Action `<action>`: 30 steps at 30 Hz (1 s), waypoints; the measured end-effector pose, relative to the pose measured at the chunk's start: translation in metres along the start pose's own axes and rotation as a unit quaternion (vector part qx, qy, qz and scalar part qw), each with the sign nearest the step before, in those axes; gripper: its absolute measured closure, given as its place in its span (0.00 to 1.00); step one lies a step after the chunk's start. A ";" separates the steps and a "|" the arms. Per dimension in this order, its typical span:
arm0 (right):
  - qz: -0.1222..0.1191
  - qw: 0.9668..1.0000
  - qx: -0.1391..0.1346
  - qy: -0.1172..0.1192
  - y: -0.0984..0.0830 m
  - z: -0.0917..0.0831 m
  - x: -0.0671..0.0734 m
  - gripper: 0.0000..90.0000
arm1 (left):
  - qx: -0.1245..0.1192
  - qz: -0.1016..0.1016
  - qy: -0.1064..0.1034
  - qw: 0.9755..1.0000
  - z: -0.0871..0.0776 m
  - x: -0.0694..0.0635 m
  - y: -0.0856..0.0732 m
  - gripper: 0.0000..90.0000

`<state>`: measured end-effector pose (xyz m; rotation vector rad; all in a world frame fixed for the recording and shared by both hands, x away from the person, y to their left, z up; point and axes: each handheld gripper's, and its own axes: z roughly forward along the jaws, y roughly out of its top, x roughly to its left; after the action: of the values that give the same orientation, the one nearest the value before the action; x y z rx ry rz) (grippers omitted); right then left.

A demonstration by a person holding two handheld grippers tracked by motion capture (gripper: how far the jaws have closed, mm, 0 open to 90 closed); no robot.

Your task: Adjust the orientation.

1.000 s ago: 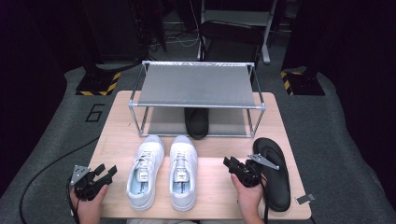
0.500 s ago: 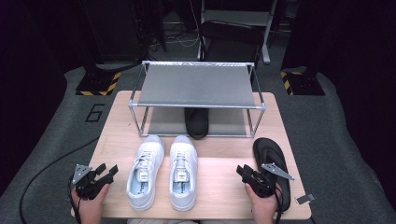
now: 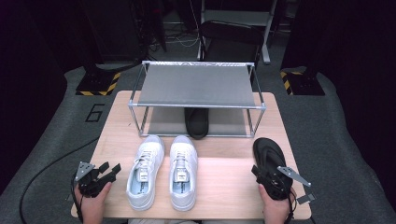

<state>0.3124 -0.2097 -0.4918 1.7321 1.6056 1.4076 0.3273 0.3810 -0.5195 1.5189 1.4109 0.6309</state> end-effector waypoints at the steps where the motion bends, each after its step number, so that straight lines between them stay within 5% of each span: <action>1: 0.003 1.000 -0.004 -0.007 0.001 -0.002 -0.003 0.70 | 0.000 -0.001 0.000 1.000 0.000 0.000 0.000 0.47; 7: 0.010 0.999 -0.004 -0.050 0.004 -0.006 -0.021 0.72 | 0.000 0.000 -0.001 1.000 0.001 0.000 0.000 0.47; 14: 0.020 0.998 0.023 -0.046 0.001 0.002 -0.030 0.82 | -0.006 -0.002 0.000 1.000 0.000 0.000 0.000 0.47; 20: 0.017 0.998 0.030 -0.048 -0.001 0.004 -0.024 0.92 | -0.003 -0.001 0.000 1.000 0.000 0.000 0.000 0.47; 30: 0.006 0.999 0.049 -0.007 -0.011 0.013 0.007 0.92 | -0.008 -0.002 0.003 1.000 -0.001 0.000 0.000 0.47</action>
<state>0.3166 -0.1968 -0.5031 1.8052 1.6851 1.3405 0.3265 0.3812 -0.5196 1.5023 1.4096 0.6423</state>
